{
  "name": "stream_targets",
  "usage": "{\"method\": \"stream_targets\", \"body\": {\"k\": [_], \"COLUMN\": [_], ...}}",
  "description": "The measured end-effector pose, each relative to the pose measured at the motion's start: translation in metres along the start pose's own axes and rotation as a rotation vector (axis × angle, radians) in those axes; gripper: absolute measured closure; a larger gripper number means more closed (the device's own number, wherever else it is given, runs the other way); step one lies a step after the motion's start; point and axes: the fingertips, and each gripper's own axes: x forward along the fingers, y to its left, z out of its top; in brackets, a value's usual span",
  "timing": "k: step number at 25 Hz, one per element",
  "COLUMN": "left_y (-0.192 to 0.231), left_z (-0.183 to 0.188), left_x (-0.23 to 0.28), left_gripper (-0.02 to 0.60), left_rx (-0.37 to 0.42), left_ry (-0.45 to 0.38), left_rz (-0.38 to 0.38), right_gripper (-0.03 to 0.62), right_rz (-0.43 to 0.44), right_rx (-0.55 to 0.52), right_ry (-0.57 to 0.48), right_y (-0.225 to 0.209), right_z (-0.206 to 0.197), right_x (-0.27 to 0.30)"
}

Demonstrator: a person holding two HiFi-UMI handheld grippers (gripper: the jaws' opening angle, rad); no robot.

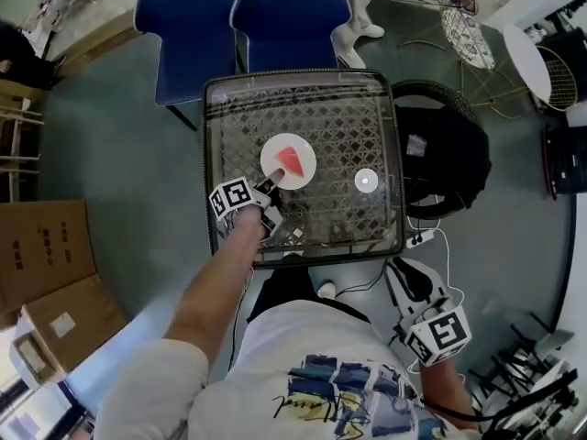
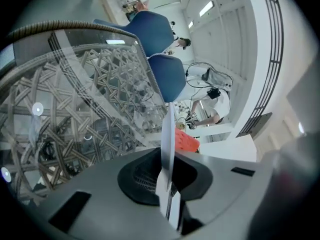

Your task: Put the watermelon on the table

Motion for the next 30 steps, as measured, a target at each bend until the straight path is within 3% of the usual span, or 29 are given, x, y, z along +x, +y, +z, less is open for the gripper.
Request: {"method": "stream_targets", "body": {"k": [16, 19, 24, 30], "left_y": [0.036, 0.037, 0.048, 0.045], "left_z": [0.045, 0.050, 0.057, 0.061], "left_x": [0.070, 0.072, 0.072, 0.071], "left_gripper": [0.554, 0.552, 0.535, 0.498], "left_rx": [-0.024, 0.021, 0.125, 0.294], "left_ry": [0.063, 0.077, 0.099, 0.113], "left_rz": [0.089, 0.130, 0.269, 0.396], "right_gripper": [0.531, 0.531, 0.531, 0.531], "right_rz": [-0.062, -0.062, -0.073, -0.081], "right_rx": [0.061, 0.067, 0.070, 0.073], "right_ry": [0.082, 0.084, 0.079, 0.072], "right_y": [-0.019, -0.018, -0.020, -0.023], "right_z": [-0.001, -0.001, 0.001, 0.003], "right_x": [0.027, 0.028, 0.027, 0.029]}}
